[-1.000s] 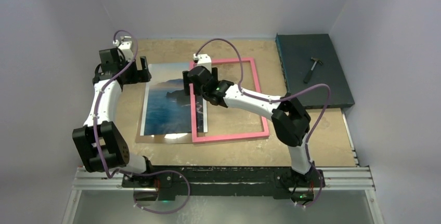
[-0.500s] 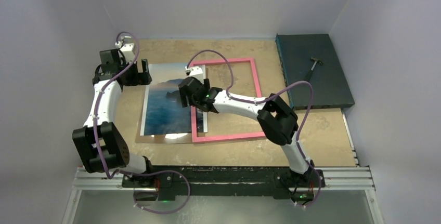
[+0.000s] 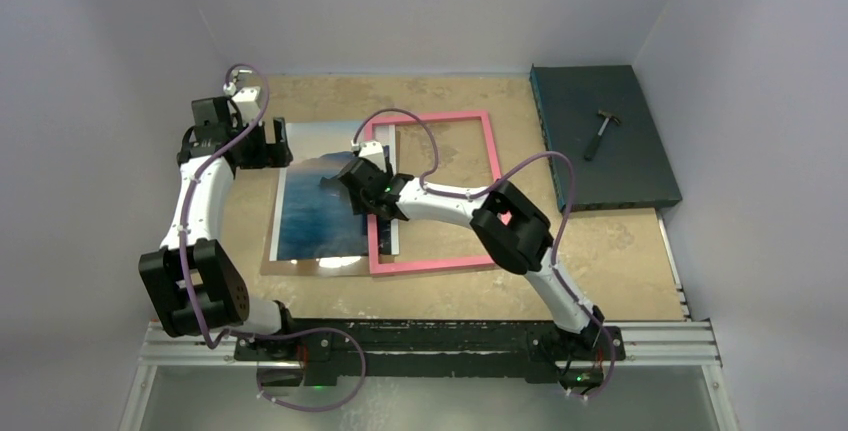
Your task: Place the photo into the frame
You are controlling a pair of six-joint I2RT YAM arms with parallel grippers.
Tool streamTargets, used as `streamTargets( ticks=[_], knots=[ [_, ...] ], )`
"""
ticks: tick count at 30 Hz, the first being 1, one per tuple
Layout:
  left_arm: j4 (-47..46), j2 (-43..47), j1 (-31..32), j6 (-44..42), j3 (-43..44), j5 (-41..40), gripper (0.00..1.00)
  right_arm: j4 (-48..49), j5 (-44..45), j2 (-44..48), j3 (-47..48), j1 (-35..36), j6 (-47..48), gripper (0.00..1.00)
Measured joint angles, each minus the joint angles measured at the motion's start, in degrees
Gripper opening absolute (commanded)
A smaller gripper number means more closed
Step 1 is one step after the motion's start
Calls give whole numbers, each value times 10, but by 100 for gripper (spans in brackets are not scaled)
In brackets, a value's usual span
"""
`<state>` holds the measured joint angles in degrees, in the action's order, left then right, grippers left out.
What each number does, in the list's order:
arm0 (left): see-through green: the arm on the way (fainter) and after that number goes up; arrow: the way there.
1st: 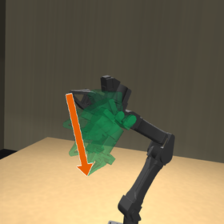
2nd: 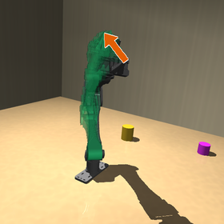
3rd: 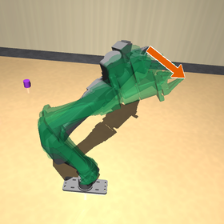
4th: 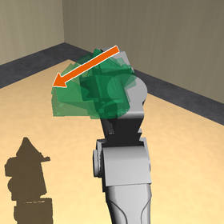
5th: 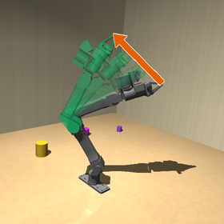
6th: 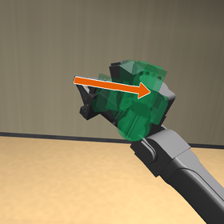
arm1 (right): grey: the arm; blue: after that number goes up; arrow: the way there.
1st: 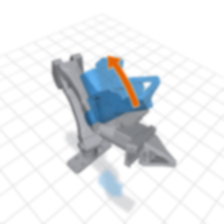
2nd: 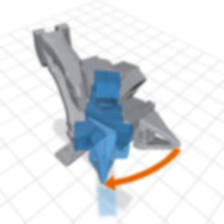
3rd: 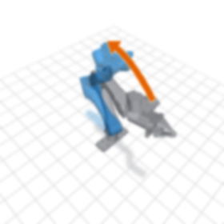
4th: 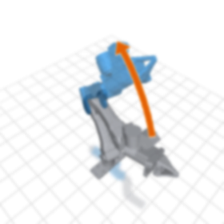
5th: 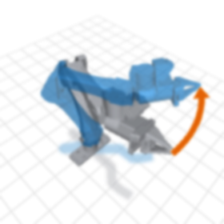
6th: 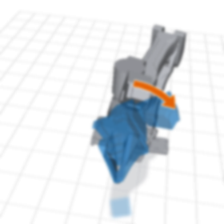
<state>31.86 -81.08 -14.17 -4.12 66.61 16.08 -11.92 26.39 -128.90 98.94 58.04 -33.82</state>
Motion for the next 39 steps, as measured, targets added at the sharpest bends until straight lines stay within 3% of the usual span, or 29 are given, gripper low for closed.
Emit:
streamTargets(
  ticks=[4,15,18,29,39],
  knots=[
    [3,1,0,0,0,0,93,-9,12,-14,11,5,-2,51],
    [6,1,0,0,0,1,93,-38,14,-17,24,8,-23,10],
    [7,1,0,-1,0,2,93,-61,11,-23,46,8,-28,3],
    [29,1,1,1,4,33,93,-130,-9,50,122,4,-51,0],
    [55,14,5,11,14,81,95,-116,-112,184,158,-48,-96,0]
  ],
)
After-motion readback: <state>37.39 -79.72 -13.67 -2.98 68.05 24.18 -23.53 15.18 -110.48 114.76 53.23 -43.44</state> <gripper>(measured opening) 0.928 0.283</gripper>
